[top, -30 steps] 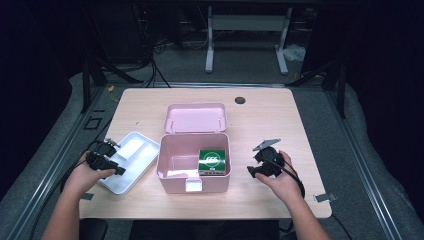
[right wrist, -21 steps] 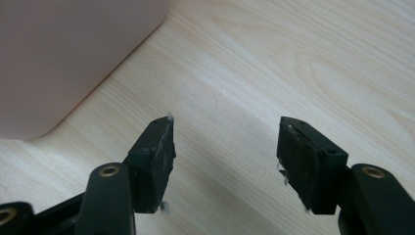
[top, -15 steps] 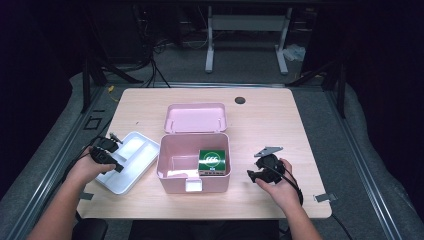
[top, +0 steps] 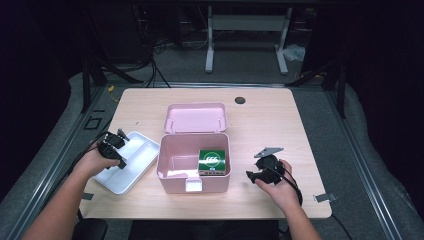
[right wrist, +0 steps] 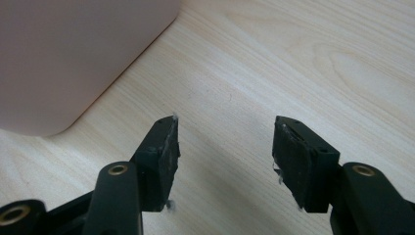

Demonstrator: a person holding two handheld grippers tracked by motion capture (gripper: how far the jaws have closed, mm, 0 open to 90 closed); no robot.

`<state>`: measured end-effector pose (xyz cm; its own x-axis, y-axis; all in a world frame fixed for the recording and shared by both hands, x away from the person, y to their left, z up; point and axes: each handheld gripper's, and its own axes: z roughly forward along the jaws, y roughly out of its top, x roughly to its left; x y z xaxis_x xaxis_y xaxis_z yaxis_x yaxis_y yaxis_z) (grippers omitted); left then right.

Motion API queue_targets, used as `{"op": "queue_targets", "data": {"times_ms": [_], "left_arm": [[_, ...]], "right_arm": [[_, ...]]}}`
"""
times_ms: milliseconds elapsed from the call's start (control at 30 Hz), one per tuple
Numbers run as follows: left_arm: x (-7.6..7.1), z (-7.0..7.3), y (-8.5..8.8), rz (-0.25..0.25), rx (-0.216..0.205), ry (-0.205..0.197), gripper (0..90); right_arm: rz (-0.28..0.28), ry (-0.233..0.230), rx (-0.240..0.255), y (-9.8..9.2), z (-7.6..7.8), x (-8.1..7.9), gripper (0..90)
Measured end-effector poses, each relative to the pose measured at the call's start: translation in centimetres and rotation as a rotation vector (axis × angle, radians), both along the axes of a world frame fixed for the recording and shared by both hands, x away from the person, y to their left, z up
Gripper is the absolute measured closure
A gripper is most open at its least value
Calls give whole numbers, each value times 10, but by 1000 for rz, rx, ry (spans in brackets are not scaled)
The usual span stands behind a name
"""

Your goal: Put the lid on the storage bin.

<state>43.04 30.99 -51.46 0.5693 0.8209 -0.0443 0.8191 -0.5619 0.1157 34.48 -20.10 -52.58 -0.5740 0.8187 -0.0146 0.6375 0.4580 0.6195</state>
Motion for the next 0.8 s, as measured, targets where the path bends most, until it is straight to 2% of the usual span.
{"op": "queue_targets", "data": {"times_ms": [167, 333, 800], "left_arm": [[4, -3, -6, 0, -1, 3, 832], [8, -8, -8, -3, 19, 17, 871], [10, -10, -10, -6, 34, 29, 876]], "right_arm": [[7, 10, 7, 0, -1, 0, 426], [9, 12, 13, -1, -2, 1, 427], [15, 13, 10, -1, -3, 1, 430]]}}
